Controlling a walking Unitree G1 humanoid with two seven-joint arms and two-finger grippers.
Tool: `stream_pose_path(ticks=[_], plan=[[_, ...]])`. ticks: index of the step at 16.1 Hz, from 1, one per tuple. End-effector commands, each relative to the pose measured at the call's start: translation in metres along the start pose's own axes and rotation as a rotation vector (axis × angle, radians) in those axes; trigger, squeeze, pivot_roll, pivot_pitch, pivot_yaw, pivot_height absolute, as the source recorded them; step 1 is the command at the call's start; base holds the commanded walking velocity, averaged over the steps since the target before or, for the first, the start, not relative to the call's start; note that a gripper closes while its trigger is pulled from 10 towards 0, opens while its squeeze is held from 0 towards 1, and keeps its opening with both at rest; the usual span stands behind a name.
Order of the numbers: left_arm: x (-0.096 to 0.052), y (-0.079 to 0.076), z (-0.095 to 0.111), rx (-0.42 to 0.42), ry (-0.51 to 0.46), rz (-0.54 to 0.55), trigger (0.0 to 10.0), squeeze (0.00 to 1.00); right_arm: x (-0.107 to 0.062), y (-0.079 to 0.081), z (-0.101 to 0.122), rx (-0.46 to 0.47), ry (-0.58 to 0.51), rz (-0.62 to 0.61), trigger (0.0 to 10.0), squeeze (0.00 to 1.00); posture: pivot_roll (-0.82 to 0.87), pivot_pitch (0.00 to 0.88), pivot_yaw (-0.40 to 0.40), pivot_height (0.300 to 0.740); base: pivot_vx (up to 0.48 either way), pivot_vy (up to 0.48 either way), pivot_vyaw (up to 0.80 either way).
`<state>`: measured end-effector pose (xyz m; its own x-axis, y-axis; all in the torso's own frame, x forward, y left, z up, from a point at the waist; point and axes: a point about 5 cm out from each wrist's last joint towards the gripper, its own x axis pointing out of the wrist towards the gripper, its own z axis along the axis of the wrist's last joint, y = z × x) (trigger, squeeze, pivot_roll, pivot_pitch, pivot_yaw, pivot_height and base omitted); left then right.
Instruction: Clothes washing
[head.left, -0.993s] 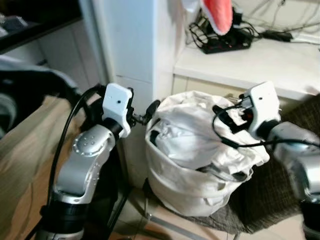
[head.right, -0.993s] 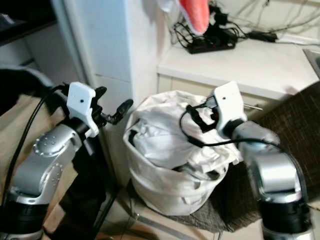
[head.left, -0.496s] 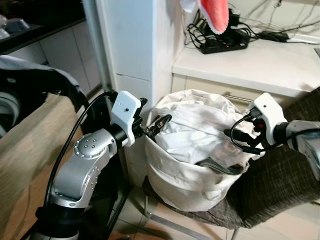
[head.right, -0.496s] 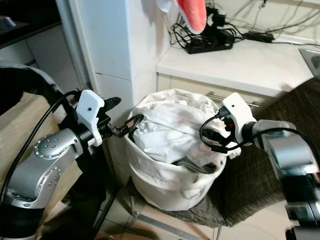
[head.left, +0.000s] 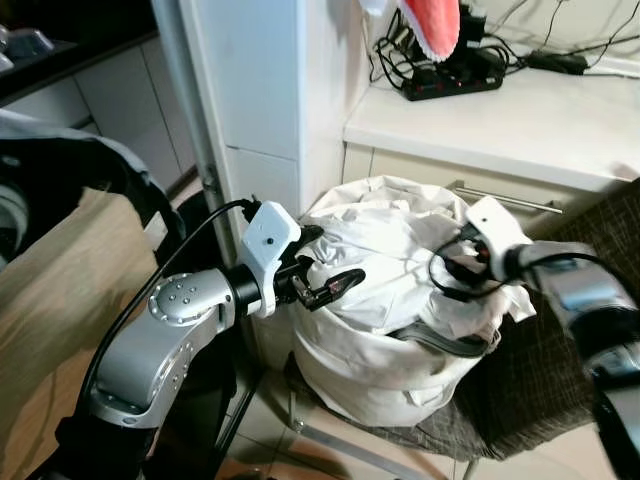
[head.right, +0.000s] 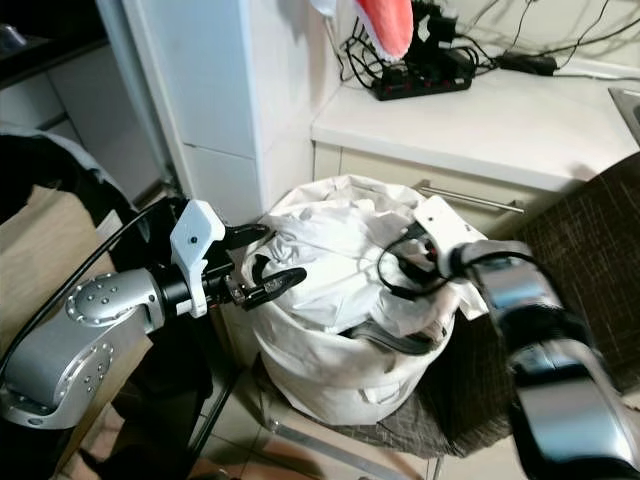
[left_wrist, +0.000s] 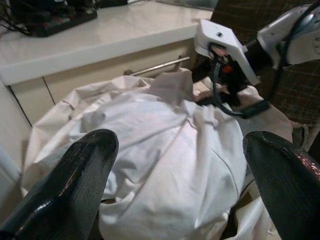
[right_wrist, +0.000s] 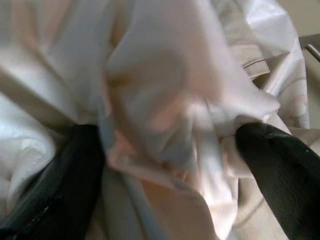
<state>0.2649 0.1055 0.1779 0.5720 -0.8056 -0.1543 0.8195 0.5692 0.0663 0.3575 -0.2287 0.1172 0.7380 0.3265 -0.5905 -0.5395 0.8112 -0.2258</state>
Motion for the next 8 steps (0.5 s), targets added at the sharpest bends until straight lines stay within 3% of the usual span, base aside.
stream_pose_path(ticks=[1, 2, 3, 8], plan=[[-0.003, -0.001, 0.003, 0.005, -0.001, -0.011, 10.0, 0.00, 0.000, -0.004, 0.000, 0.037, -0.020, -0.039, 10.0, 0.00, 0.01, 0.000, 0.018, 0.740, 0.000, 0.000, 0.00], [-0.005, 0.001, 0.004, 0.009, 0.002, -0.002, 10.0, 0.00, 0.002, -0.005, 0.002, 0.094, -0.065, -0.043, 3.4, 0.00, 0.02, 0.000, 0.009, 0.740, 0.000, 0.000, 0.00], [-0.008, 0.002, 0.005, 0.010, 0.004, 0.012, 10.0, 0.00, 0.002, -0.007, 0.006, 0.140, -0.109, -0.045, 0.0, 0.00, 0.03, 0.000, 0.005, 0.740, 0.000, 0.000, 0.00], [-0.008, 0.001, 0.004, 0.008, 0.014, 0.012, 10.0, 0.00, 0.001, -0.004, 0.007, 0.175, -0.185, 0.073, 0.0, 0.00, 0.02, 0.000, 0.013, 0.740, 0.000, 0.000, 0.00]])
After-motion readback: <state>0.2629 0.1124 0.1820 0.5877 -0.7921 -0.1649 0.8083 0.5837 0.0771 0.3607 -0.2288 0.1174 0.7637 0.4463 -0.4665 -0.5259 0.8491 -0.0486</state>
